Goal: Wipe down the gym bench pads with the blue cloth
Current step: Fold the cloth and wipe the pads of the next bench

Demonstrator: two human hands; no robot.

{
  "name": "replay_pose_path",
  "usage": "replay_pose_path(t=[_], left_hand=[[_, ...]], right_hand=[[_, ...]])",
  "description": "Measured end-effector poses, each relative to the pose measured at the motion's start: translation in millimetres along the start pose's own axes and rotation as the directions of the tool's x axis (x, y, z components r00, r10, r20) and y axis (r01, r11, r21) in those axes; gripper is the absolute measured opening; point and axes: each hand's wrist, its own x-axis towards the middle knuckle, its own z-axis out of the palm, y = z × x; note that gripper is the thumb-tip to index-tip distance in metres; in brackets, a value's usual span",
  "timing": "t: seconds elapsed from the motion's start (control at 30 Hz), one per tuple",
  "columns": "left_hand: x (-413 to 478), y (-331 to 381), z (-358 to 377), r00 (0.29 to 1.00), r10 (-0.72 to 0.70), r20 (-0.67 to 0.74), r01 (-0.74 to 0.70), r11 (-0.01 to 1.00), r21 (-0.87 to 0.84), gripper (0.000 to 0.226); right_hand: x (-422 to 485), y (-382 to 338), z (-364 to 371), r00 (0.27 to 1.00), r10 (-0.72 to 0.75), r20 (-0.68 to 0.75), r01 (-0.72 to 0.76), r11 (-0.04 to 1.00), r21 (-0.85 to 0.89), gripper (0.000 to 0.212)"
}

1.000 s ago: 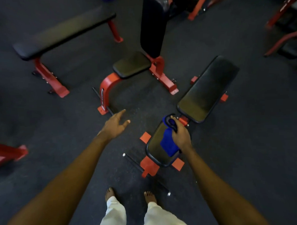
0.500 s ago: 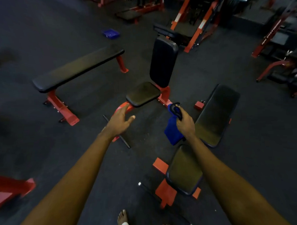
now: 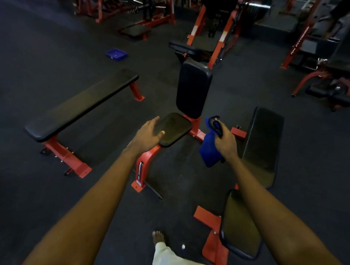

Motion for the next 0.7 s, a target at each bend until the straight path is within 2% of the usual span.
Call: replay_pose_path(t=[0.1,0.27,0.43,0.7], left_hand=[[55,-14,-15,0.998,0.057,0.025,-0.058,0.998,0.032,0.080],[141,-22,-46,0.987,0.143,0.073,-0.148,0.987,0.068,0.073],[214,-32,-69,0.978,0.196,0.066,-0.199,0.980,0.031,0.075],[330,-82,-86,0.944,0.285,0.164,-0.294,0.955,0.030,0.071]], right_hand=[[42,-7,14,0.999,0.007,-0.035,-0.006,0.999,0.032,0.059],[97,-34,33,0.994,0.044,-0.098,-0.039,0.998,0.049,0.060],[144,-59,46,0.990,0.046,-0.130,-0.040,0.998,0.045,0.059],[212,-87,74,0.961,0.070,-0.269,-0.062,0.997,0.038,0.059]])
